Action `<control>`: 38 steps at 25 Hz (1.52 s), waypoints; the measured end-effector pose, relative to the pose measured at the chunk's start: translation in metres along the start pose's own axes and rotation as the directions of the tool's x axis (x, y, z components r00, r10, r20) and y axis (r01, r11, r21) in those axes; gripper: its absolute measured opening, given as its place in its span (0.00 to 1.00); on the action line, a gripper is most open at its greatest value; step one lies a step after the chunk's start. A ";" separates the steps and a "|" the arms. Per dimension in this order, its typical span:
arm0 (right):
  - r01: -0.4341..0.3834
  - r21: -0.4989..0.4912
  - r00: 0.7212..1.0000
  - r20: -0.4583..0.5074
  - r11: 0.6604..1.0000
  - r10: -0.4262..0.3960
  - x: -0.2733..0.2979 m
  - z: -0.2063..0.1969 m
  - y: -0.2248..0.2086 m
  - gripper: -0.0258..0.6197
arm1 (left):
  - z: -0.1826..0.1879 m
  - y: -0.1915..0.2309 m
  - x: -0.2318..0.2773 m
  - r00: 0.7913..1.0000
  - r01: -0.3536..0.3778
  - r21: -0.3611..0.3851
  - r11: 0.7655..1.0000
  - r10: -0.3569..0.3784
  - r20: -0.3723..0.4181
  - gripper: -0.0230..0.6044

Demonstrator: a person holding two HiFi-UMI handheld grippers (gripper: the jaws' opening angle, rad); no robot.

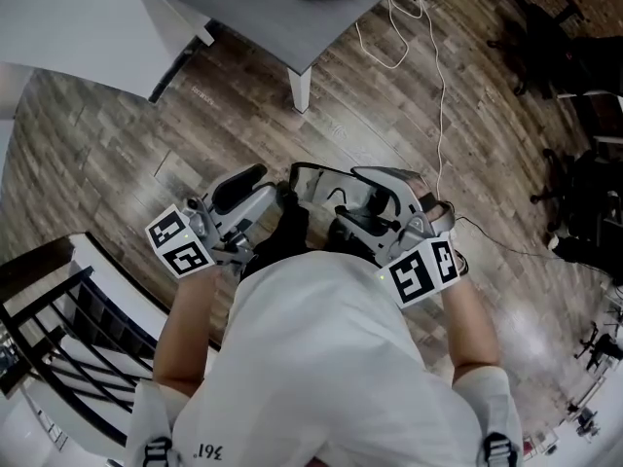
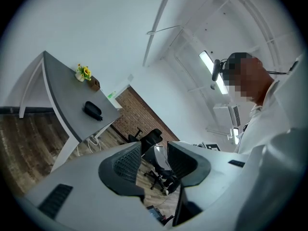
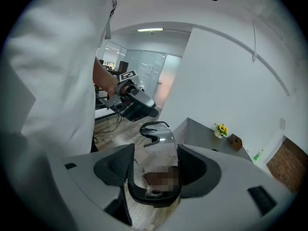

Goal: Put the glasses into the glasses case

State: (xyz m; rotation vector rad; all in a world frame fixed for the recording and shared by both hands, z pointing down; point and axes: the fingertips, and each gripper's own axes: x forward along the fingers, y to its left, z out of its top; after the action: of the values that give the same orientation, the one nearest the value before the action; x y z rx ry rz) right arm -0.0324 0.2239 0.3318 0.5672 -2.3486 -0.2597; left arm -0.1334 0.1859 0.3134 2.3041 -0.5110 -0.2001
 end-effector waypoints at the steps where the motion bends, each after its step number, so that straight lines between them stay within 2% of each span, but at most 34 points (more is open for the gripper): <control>1: 0.006 0.004 1.000 -0.005 1.000 -0.006 0.005 0.003 -0.003 0.49 | 0.005 0.005 -0.001 1.000 0.009 0.000 1.000 -0.009 -0.008 0.32; 10: 0.051 0.041 0.998 -0.046 0.998 -0.049 0.042 0.016 -0.030 0.49 | 0.031 0.039 0.002 0.996 0.072 -0.022 0.997 -0.073 -0.057 0.32; 16: 0.050 0.028 0.998 -0.044 0.998 -0.049 0.049 0.014 -0.051 0.49 | 0.037 0.048 0.016 0.995 0.070 -0.038 0.997 -0.072 -0.062 0.32; 28: -0.079 -0.057 0.997 0.000 0.995 0.079 0.066 -0.036 -0.135 0.49 | 0.061 0.084 0.087 0.998 -0.053 -0.046 0.998 0.054 0.012 0.32; 34: -0.111 -0.100 0.993 0.022 0.989 0.114 0.071 -0.056 -0.179 0.49 | 0.076 0.101 0.121 0.993 -0.111 -0.037 0.993 0.112 0.035 0.32; 38: -0.134 -0.107 0.990 0.027 0.985 0.137 0.078 -0.068 -0.194 0.49 | 0.081 0.111 0.134 0.990 -0.137 -0.033 0.990 0.138 0.031 0.32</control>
State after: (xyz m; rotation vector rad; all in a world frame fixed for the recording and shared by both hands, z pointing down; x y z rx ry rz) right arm 0.0251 0.0142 0.3625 0.3529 -2.3782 -0.3304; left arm -0.0690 0.0066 0.3364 2.2285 -0.6771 -0.1778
